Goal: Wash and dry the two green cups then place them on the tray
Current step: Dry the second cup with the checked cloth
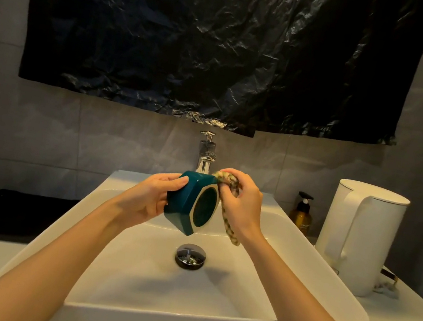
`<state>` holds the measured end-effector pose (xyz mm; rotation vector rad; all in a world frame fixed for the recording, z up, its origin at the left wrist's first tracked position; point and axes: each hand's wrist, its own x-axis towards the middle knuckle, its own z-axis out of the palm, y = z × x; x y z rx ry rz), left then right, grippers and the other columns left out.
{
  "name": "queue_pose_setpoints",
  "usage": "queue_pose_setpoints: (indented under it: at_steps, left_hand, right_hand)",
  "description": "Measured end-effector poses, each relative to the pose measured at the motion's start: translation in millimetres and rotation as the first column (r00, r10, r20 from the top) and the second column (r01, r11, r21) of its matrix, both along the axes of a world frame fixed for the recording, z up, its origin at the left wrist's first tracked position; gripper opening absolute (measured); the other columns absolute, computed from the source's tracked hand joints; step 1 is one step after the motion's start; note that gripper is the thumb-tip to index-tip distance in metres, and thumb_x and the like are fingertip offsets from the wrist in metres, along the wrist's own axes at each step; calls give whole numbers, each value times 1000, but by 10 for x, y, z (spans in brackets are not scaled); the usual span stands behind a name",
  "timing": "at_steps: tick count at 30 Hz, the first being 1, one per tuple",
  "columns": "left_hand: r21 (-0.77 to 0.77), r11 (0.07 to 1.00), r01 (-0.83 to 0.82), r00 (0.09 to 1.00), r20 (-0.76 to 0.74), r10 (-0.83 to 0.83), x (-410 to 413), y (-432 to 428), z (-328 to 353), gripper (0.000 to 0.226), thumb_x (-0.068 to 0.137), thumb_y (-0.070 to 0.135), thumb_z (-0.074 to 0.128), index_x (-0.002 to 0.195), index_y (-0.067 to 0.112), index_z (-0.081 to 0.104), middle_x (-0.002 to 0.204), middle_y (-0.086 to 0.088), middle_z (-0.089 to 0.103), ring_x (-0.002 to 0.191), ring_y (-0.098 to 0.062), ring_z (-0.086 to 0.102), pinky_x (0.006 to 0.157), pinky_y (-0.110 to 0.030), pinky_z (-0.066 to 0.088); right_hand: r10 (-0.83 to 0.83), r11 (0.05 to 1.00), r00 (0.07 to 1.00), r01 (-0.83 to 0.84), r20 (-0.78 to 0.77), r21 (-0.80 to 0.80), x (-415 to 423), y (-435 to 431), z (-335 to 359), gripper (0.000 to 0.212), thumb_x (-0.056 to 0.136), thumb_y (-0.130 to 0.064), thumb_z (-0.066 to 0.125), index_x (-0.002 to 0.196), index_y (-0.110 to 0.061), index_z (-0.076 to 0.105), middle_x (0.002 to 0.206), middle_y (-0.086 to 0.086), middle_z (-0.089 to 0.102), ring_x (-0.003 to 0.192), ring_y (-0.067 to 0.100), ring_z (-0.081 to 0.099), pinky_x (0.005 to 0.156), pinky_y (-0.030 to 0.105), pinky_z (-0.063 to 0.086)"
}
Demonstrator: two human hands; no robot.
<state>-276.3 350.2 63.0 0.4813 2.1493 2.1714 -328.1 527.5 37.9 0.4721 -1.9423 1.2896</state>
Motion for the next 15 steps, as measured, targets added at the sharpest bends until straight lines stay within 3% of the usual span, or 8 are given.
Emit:
queue_pose_setpoints:
  at_steps: [2, 6, 15]
  left_hand:
    - [1, 1000, -1, 1000, 3, 1, 4, 12, 1, 19, 94, 24, 45, 103, 17, 60, 96, -3, 65, 92, -17, 60, 77, -22, 51]
    - [-43, 999, -22, 1000, 20, 23, -6, 13, -11, 19, 94, 25, 48, 105, 15, 60, 98, -3, 66, 94, -18, 60, 81, -25, 50]
    - [111, 989, -100, 994, 57, 94, 53, -12, 25, 15, 94, 25, 48, 101, 18, 59, 98, -5, 62, 93, -18, 58, 78, -25, 49]
  right_hand:
    - [29, 999, 994, -31, -109, -19, 82, -22, 41, 24, 89, -11, 65, 112, -17, 63, 107, -5, 62, 94, 1, 56, 80, 5, 47]
    - [126, 971, 923, -41, -364, 234, 191, -89, 3, 30, 84, -3, 68, 114, -5, 62, 109, 6, 64, 101, -2, 52, 87, 7, 44]
    - [31, 990, 971, 2, -236, 138, 54, -2, 7, 26, 86, -11, 69, 111, -12, 62, 107, 1, 64, 91, 3, 56, 81, 4, 44]
